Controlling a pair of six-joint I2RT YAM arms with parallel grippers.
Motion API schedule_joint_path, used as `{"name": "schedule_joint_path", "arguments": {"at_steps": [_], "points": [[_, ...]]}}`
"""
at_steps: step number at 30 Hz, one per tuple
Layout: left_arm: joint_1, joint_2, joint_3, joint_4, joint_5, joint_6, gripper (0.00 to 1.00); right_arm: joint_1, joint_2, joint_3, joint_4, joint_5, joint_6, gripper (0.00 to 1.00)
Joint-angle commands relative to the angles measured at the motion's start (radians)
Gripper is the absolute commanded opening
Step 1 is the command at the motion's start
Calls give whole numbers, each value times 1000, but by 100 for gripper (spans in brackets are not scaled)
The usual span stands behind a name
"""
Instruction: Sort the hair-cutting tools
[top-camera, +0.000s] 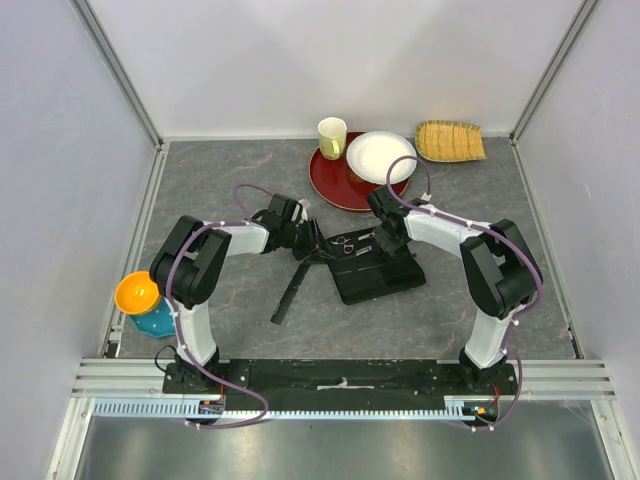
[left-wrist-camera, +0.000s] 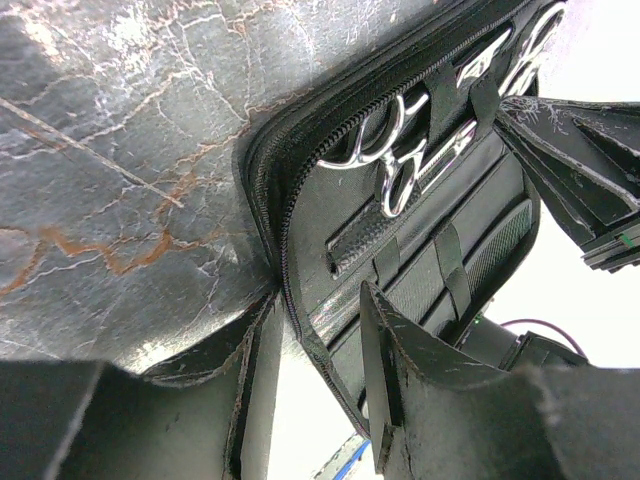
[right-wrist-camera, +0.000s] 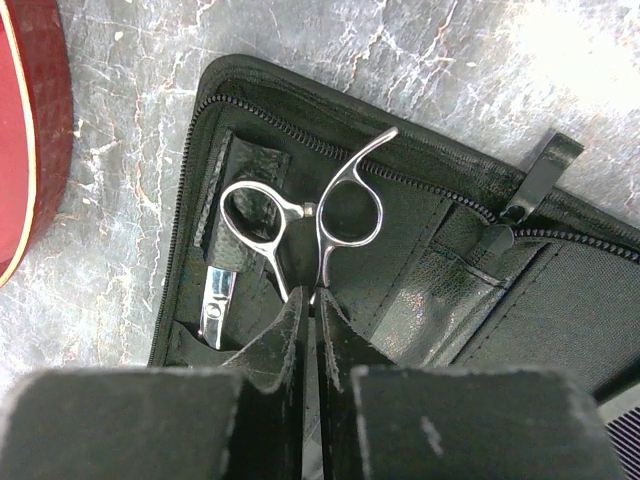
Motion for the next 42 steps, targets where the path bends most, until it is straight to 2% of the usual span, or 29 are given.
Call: {"name": "schedule_joint_path", "arguments": {"at_steps": [1, 5, 16, 26, 31, 33, 34, 37, 42], "points": [[-16, -2, -5, 44, -4, -28, 43, 10, -45, -28, -20, -51, 2, 9], [-16, -3, -5, 44, -6, -28, 43, 10, -51, -35, -12, -54, -27, 0], [-16, 0, -1, 47, -7, -28, 43, 10, -83, -50, 54, -109, -159, 0], [-16, -22, 0, 23, -38, -5, 43, -23, -199, 1, -12, 67, -349, 37], [-16, -25, 0, 14, -47, 4, 44, -69, -218, 21, -21, 115, -455, 45], [-16, -25, -1, 11, -47, 6, 44, -96, -183, 34, -21, 81, -506, 47], [-16, -25, -5, 11, -50, 6, 44, -102, -171, 39, -15, 64, -521, 53], [-16, -30, -8, 11, -52, 6, 45, -111, -112, 57, 5, 1, -567, 59], [-16, -31, -9, 9, -50, 7, 46, -116, -43, 57, 52, -75, -597, 58]]}}
